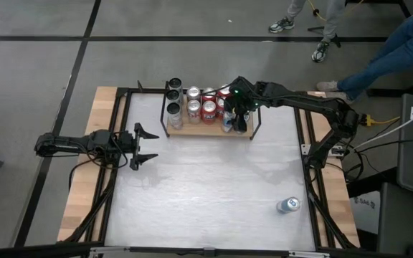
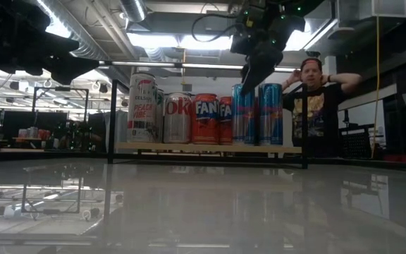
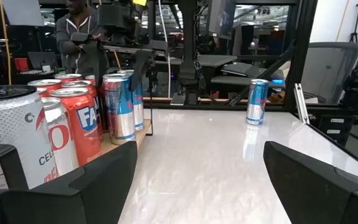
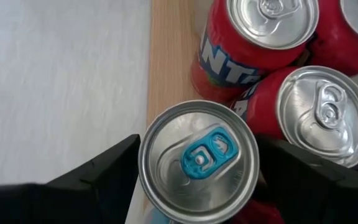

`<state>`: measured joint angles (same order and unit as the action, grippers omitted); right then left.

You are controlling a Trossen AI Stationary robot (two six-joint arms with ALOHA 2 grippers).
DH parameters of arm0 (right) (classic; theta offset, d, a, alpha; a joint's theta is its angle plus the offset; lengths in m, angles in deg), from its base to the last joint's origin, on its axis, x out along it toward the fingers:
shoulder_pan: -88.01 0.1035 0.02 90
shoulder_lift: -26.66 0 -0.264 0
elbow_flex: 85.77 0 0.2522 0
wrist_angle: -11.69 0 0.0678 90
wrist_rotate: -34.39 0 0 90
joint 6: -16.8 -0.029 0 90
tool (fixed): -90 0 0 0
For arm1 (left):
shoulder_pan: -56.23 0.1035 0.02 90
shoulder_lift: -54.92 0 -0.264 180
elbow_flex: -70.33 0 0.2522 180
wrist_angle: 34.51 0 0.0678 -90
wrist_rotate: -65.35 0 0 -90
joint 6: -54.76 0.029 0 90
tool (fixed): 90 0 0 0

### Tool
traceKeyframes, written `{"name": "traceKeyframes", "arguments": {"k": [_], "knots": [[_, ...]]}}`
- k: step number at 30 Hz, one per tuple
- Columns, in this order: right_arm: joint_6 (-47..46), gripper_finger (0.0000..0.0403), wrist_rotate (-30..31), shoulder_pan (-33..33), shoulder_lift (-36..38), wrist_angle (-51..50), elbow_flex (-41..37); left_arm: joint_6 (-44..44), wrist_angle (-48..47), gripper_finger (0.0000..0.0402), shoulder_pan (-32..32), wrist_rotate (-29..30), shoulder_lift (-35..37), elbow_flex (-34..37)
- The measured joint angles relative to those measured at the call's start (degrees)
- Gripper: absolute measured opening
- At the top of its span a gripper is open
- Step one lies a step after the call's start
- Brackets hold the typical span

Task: Place canned beverage on shelf
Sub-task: Put the white and blue soda can on the shelf aligned with other pink soda can

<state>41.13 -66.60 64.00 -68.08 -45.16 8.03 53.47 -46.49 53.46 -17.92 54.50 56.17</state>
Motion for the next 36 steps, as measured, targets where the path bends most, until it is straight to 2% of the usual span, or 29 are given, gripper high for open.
{"name": "traceKeyframes", "arguments": {"k": [10, 16, 19, 24, 29, 32, 36], "knots": [[0.00, 0.0305, -0.08, 0.00, 0.08, -8.24, 8.73, 0.02, -0.04, 0.0345, 0.00, -0.03, 0.00, 0.00], [-0.04, 0.0305, -0.01, 1.10, 0.11, -19.77, 17.69, 0.02, -0.06, 0.0345, 0.01, -0.03, 0.00, 0.00], [-2.07, 0.0305, -0.01, 3.62, 0.13, -25.31, 22.55, 0.02, -0.06, 0.0345, 0.00, -0.03, 0.00, 0.00], [-10.60, 0.0305, -0.13, 11.63, 0.22, -31.81, 27.96, 0.02, -0.06, 0.0345, 0.00, -0.01, 0.00, 0.00], [-20.78, 0.0305, 0.20, 23.69, 0.20, -37.72, 29.00, 0.00, -0.06, 0.0345, 0.00, -0.01, 0.00, 0.00], [-29.39, 0.0305, 2.82, 31.93, 0.19, -40.11, 29.00, 0.04, -0.06, 0.0345, 0.00, -0.01, 0.00, 0.00], [-42.64, 0.0305, 9.72, 42.50, 0.17, -41.99, 29.00, 0.03, -0.06, 0.0345, 0.00, -0.01, 0.00, 0.00]]}}
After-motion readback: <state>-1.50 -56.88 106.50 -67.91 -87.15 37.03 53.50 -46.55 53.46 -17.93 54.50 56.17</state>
